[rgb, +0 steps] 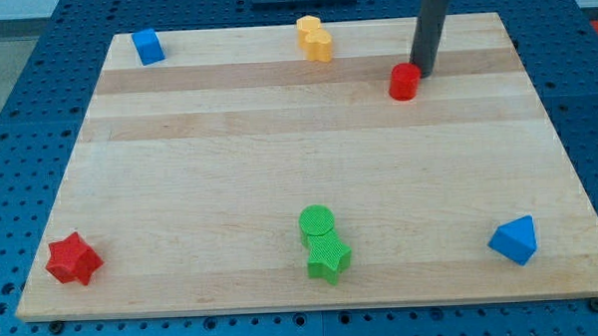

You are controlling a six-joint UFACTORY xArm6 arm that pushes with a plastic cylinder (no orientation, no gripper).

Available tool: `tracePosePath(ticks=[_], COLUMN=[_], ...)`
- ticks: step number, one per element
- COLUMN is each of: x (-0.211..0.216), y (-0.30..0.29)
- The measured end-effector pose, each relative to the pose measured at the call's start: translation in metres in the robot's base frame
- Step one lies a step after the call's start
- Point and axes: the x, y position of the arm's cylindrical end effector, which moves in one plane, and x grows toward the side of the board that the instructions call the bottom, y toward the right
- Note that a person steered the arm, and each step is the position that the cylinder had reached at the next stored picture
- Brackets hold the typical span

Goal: Push the red circle into the red star

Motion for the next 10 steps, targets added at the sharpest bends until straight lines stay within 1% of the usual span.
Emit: tracePosePath(ticks=[1, 2, 3, 4, 6, 7, 8, 10], x=[0.031, 0.048, 0.043, 0.030, -0.010, -0.001, 0.026, 0.086], y=[0.000, -0.008, -0.048, -0.092, -0.164, -0.188, -0.211, -0.230])
